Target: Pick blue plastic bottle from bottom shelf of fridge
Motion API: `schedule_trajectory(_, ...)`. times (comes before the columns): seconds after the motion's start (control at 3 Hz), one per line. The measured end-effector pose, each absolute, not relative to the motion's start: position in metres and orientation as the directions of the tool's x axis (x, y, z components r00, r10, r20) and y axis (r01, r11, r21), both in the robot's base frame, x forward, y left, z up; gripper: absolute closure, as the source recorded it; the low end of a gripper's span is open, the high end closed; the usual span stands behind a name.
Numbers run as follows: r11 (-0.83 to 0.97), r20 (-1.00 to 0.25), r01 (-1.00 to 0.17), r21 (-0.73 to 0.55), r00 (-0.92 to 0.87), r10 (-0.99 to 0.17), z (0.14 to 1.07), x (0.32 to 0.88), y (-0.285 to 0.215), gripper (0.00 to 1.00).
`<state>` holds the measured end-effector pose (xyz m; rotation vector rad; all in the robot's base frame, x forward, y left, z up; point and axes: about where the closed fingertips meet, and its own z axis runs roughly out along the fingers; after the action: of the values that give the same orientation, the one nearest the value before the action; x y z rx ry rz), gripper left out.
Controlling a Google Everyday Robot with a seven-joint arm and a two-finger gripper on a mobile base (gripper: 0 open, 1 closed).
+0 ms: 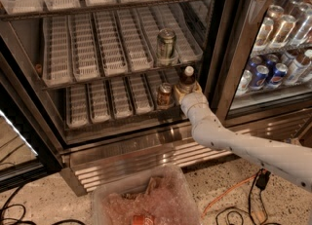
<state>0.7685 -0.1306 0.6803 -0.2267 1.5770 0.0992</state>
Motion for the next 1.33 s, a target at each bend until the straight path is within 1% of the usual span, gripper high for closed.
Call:
schedule_trajectory(0.33,0.971,-0.994,-0.217,-0.095,0.065,-0.082,0.7089,0.7454,-0.1280,1.00)
schedule_trajectory(1.33,0.969,-0.994,-0.229,-0.094,0.068,-0.080,0.7020,0.7415,-0.1252,1.00)
